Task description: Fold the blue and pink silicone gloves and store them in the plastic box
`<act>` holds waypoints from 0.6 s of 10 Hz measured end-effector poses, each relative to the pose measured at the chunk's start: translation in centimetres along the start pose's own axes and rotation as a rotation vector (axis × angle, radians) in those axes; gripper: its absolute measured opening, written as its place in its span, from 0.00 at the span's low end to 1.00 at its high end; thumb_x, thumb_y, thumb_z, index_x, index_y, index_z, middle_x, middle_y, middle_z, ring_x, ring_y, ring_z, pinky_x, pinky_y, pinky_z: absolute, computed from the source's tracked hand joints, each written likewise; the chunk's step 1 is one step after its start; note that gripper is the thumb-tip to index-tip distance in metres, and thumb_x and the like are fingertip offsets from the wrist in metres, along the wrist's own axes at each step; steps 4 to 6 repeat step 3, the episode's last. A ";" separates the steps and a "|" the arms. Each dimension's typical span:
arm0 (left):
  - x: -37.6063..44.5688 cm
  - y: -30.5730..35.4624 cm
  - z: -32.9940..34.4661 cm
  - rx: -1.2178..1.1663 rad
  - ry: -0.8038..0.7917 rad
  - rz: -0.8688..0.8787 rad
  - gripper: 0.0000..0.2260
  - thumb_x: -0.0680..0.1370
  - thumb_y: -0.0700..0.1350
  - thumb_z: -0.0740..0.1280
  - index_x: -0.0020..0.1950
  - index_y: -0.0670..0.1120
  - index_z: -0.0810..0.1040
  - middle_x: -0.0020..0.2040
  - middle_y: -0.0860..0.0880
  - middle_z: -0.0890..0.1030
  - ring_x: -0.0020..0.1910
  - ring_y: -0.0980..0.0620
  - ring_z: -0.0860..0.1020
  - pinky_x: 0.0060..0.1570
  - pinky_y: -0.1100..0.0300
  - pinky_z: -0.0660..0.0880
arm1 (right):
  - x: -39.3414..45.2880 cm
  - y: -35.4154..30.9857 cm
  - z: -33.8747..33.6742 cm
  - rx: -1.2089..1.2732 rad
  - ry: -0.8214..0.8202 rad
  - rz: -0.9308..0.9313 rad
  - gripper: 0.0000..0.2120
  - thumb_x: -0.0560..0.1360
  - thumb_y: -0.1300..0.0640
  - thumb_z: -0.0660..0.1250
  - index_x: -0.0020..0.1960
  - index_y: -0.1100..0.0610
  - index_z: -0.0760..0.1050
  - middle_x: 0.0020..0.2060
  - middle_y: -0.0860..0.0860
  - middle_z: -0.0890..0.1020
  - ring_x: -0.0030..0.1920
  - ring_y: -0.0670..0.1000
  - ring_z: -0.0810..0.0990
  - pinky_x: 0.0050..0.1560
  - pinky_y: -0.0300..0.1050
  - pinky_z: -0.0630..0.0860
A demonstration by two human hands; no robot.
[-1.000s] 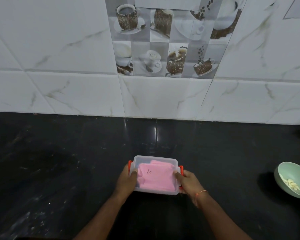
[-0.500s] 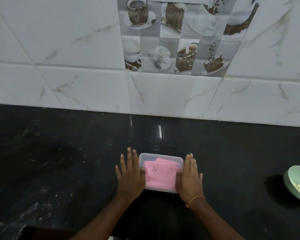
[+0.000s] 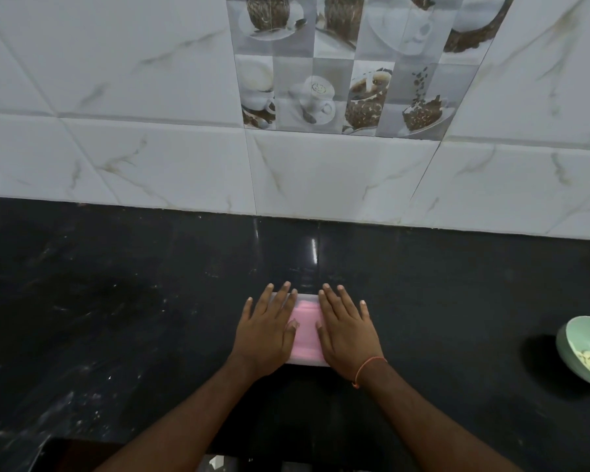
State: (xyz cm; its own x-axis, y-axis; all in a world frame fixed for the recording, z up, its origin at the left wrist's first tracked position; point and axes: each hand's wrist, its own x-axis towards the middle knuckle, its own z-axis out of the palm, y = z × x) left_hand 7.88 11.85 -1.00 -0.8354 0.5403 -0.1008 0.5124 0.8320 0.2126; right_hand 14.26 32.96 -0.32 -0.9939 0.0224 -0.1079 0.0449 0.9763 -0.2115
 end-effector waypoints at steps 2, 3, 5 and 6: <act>0.1 -0.2 0.0 0.008 0.013 0.013 0.32 0.85 0.62 0.44 0.89 0.55 0.46 0.89 0.54 0.45 0.88 0.49 0.44 0.85 0.38 0.49 | 0.3 0.0 0.4 -0.008 -0.004 0.007 0.32 0.84 0.39 0.41 0.86 0.48 0.45 0.85 0.44 0.46 0.84 0.48 0.39 0.82 0.63 0.45; -0.9 0.4 0.0 -0.013 0.016 -0.005 0.32 0.85 0.63 0.45 0.89 0.56 0.48 0.88 0.55 0.44 0.87 0.50 0.43 0.84 0.37 0.48 | -0.5 -0.5 0.2 -0.011 -0.032 0.016 0.33 0.84 0.38 0.40 0.86 0.48 0.44 0.85 0.43 0.44 0.84 0.47 0.37 0.81 0.65 0.44; -0.9 0.4 0.0 -0.013 0.016 -0.005 0.32 0.85 0.63 0.45 0.89 0.56 0.48 0.88 0.55 0.44 0.87 0.50 0.43 0.84 0.37 0.48 | -0.5 -0.5 0.2 -0.011 -0.032 0.016 0.33 0.84 0.38 0.40 0.86 0.48 0.44 0.85 0.43 0.44 0.84 0.47 0.37 0.81 0.65 0.44; -0.9 0.4 0.0 -0.013 0.016 -0.005 0.32 0.85 0.63 0.45 0.89 0.56 0.48 0.88 0.55 0.44 0.87 0.50 0.43 0.84 0.37 0.48 | -0.5 -0.5 0.2 -0.011 -0.032 0.016 0.33 0.84 0.38 0.40 0.86 0.48 0.44 0.85 0.43 0.44 0.84 0.47 0.37 0.81 0.65 0.44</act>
